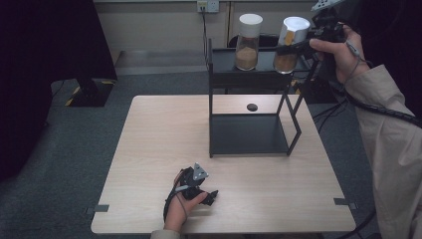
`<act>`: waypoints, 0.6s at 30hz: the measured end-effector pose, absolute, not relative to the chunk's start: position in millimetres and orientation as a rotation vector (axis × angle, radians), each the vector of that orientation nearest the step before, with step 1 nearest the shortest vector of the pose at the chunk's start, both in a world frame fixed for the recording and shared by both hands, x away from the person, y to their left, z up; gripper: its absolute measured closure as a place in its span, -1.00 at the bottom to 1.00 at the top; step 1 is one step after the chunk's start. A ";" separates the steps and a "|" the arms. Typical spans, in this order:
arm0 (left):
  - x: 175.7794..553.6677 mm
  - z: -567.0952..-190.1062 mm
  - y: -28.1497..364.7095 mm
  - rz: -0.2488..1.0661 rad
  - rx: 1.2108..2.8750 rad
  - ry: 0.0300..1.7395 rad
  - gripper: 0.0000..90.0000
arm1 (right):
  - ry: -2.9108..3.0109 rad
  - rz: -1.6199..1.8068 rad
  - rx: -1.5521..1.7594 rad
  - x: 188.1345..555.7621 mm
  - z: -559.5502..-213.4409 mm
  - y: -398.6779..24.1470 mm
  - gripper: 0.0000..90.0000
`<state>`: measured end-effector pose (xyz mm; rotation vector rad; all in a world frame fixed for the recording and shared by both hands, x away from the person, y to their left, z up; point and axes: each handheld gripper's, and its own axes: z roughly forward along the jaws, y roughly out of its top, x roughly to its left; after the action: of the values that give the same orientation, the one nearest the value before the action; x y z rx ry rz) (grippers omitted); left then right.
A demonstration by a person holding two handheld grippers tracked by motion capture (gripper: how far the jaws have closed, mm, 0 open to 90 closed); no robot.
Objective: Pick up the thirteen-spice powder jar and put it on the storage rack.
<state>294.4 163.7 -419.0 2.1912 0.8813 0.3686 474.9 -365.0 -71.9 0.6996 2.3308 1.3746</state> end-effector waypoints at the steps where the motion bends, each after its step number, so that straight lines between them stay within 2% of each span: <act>1: 294.5 -419.1 163.8 0.368 2.191 0.880 -1.00 | 2.329 1.377 0.700 477.6 -71.7 -364.3 -0.33; 18: 294.8 -419.1 164.4 0.366 2.192 0.877 -1.00 | 2.326 1.365 0.720 517.8 -85.5 -348.4 -0.33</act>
<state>294.8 164.4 -419.1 2.1917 0.8767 0.3661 517.8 -348.4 -85.5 0.7200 2.3257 1.3647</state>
